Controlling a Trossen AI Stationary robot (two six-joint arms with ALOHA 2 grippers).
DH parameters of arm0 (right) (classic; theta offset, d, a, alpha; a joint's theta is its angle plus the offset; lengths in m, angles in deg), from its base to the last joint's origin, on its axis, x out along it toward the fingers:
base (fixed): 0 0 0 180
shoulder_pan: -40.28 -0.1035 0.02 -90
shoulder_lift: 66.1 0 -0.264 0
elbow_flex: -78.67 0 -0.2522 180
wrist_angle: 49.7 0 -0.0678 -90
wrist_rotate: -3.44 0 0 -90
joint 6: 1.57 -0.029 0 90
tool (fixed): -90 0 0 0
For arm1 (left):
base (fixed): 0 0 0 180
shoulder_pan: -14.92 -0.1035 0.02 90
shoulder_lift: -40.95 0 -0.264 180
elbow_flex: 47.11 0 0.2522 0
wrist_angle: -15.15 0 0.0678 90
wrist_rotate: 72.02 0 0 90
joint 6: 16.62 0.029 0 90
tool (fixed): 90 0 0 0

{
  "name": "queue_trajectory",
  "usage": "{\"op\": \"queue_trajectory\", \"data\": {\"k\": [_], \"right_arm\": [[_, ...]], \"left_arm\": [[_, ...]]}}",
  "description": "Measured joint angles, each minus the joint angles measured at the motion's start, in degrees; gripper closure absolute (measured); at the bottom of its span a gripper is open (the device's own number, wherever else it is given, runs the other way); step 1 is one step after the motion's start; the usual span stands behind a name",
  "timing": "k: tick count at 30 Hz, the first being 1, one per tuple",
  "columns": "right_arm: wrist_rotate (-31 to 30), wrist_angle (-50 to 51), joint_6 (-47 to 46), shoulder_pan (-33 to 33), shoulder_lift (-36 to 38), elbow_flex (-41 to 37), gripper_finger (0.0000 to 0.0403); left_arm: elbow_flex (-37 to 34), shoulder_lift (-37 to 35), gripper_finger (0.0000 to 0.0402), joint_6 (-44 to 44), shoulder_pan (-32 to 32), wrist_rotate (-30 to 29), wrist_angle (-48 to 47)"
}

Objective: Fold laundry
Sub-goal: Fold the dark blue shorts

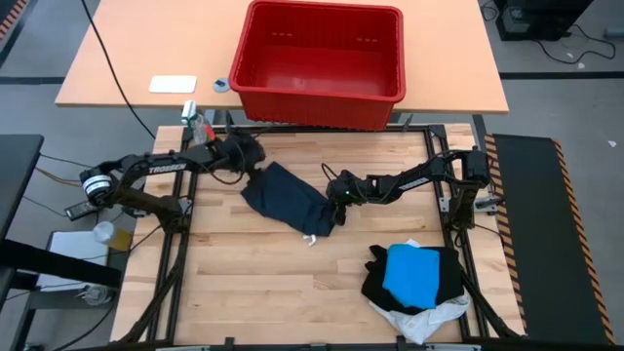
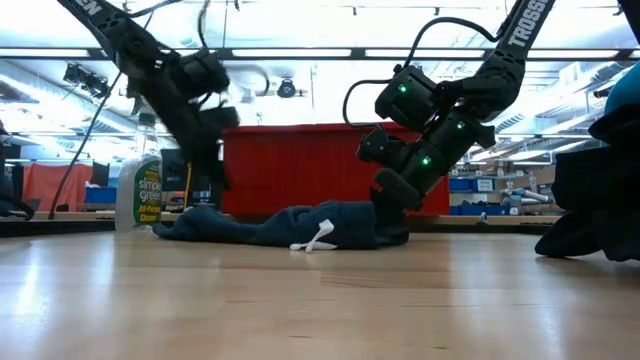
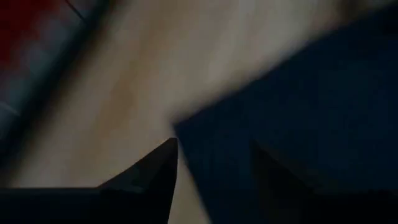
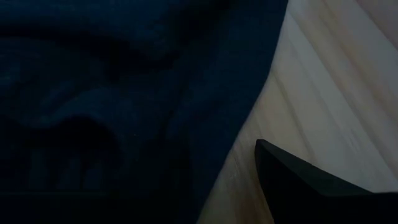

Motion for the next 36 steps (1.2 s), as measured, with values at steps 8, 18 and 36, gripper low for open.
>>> {"op": "queue_trajectory", "data": {"k": [8, 18, 36], "right_arm": [[0.0, -0.1, -0.7, 0.0, 0.0, 0.0, 0.0197], [0.0, -0.7, -1.3, 0.0, 0.0, 0.0, 0.0197], [0.0, -1.1, -1.7, 0.0, 0.0, 0.0, 0.0197]], "left_arm": [[-3.1, -0.4, 0.0239, 0.3, 3.5, 8.1, -11.3], [-6.7, 0.2, 0.0255, -0.4, 7.0, 2.0, -5.7], [-6.5, 7.5, 0.0269, -3.5, 7.3, -0.2, 0.7]]}}
